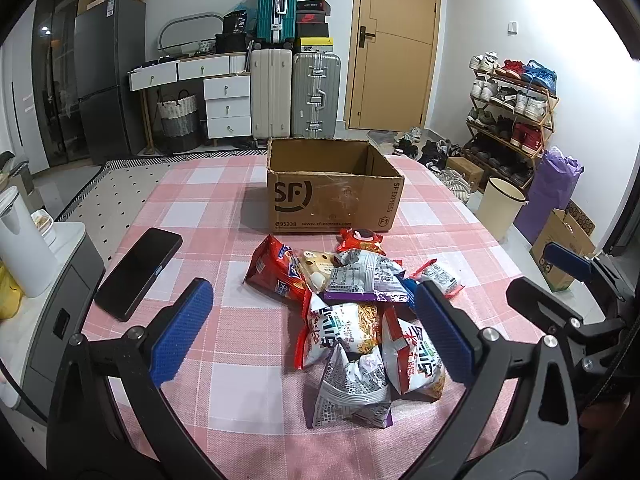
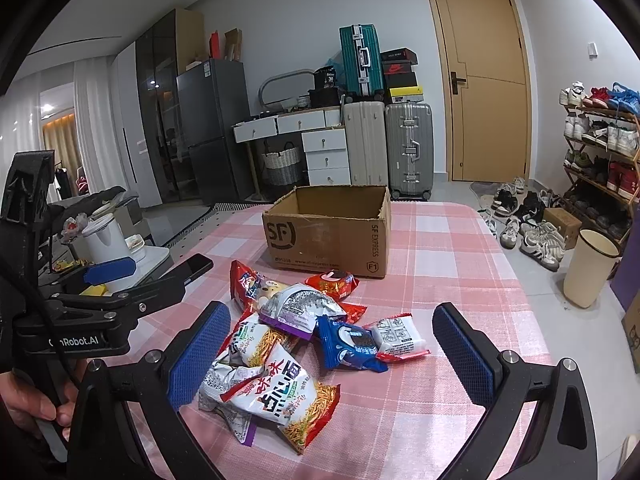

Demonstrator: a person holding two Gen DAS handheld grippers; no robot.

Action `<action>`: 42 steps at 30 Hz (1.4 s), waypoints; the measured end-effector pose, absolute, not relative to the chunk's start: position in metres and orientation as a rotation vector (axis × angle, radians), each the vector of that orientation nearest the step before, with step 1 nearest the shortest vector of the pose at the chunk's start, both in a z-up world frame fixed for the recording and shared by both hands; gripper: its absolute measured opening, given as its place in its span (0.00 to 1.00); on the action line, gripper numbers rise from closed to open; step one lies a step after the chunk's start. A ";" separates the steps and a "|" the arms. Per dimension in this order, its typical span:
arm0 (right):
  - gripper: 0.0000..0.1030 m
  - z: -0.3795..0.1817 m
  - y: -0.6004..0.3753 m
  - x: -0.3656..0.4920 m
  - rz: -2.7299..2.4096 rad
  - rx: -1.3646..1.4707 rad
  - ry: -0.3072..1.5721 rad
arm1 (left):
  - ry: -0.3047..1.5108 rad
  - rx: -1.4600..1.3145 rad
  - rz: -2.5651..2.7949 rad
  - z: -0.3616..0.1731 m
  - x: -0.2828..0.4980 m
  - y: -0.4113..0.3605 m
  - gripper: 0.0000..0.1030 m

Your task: Organize snacks

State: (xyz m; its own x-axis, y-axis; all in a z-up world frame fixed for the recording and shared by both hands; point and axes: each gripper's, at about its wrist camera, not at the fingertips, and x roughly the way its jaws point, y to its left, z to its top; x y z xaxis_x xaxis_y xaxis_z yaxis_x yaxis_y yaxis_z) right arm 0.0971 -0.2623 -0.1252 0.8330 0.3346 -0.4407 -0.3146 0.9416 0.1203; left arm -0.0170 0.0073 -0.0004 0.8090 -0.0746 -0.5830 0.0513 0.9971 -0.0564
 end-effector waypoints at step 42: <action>0.98 -0.220 -0.228 0.124 0.618 0.046 0.730 | 0.647 -0.162 -0.011 -0.020 -0.005 0.068 0.98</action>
